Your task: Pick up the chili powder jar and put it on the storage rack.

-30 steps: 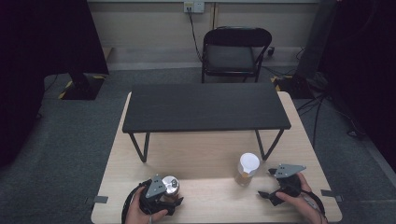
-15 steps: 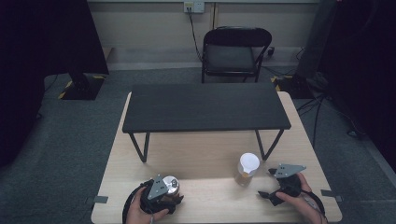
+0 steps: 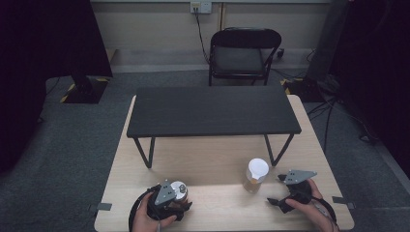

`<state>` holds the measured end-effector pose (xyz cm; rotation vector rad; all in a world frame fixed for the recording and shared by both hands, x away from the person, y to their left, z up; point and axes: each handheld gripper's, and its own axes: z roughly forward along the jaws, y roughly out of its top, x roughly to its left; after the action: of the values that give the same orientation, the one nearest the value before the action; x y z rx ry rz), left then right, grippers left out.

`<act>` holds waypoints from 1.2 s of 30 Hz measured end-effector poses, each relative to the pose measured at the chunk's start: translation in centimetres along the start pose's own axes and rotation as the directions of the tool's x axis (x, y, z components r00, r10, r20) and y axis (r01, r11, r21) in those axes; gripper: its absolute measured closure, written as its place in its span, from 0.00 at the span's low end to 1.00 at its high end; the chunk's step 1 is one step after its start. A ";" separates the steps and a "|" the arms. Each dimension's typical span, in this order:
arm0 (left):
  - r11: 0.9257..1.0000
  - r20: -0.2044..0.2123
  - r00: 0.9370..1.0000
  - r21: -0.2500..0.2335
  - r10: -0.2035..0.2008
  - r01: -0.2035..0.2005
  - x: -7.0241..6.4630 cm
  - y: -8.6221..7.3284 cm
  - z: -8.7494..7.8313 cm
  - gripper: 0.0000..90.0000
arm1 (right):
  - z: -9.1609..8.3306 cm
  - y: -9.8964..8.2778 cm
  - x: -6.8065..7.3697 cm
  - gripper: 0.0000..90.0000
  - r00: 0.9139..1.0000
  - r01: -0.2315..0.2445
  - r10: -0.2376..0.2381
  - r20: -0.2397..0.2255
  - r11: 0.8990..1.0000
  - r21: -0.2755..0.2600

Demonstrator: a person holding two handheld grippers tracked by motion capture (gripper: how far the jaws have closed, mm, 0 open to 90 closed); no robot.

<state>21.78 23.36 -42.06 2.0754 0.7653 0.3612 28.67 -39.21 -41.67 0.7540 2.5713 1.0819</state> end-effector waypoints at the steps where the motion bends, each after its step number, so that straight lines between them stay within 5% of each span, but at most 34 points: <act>1: 1.000 0.003 1.000 0.004 0.004 -0.004 0.0 0.2 0.1 0.34 | 0.0 0.0 0.0 0.00 1.000 0.000 0.000 0.000 1.000 0.000; 23: 0.998 0.069 0.996 0.006 0.056 -0.057 -0.7 3.5 3.0 0.34 | 0.0 0.0 0.0 0.00 1.000 0.000 0.000 0.000 1.000 0.000; 36: 0.997 0.120 0.989 -0.006 0.081 -0.081 -1.2 7.1 4.8 0.34 | 0.0 0.0 0.0 0.00 1.000 0.000 0.000 0.000 1.000 0.000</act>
<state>26.07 16.45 -39.07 2.1109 0.6098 0.2779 28.67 -39.21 -41.67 0.7540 2.5714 1.0817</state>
